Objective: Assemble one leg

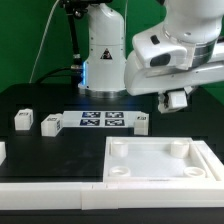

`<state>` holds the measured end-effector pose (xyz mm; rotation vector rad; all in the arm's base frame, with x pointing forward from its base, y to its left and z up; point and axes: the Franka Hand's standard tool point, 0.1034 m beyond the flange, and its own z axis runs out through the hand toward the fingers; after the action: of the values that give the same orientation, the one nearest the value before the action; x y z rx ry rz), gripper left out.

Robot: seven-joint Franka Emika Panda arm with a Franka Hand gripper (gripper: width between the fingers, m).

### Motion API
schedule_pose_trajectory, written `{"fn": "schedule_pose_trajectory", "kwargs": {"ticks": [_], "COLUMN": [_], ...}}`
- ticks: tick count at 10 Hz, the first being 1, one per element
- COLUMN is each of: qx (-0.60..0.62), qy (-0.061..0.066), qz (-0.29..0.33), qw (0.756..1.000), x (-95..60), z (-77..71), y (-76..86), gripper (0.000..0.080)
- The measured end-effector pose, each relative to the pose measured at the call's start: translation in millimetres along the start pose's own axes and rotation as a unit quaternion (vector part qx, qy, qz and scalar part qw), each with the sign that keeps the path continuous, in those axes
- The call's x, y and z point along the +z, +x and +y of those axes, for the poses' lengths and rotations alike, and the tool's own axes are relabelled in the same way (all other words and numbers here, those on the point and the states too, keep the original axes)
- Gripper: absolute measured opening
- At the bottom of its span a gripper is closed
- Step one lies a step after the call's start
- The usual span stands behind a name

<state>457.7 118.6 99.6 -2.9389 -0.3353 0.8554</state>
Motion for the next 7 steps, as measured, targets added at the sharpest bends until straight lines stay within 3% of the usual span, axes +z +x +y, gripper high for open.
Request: {"fn": "schedule_pose_trajectory", "kwargs": {"ticks": [2, 3, 4, 7], "qx": [0.002, 0.003, 0.003, 0.003], "qy": [-0.007, -0.013, -0.012, -0.018], "qz": [0.105, 0.153, 0.202, 0.32], "qw": [0.994, 0.988, 0.979, 0.947], "x": [-5.9, -5.9, -11.2, -55.2], "z": [2.6, 4.0, 3.6, 4.4], "y": [21.8, 17.0, 24.0, 52.3], "gripper": [0.0294, 0.0294, 0.0294, 0.0294]}}
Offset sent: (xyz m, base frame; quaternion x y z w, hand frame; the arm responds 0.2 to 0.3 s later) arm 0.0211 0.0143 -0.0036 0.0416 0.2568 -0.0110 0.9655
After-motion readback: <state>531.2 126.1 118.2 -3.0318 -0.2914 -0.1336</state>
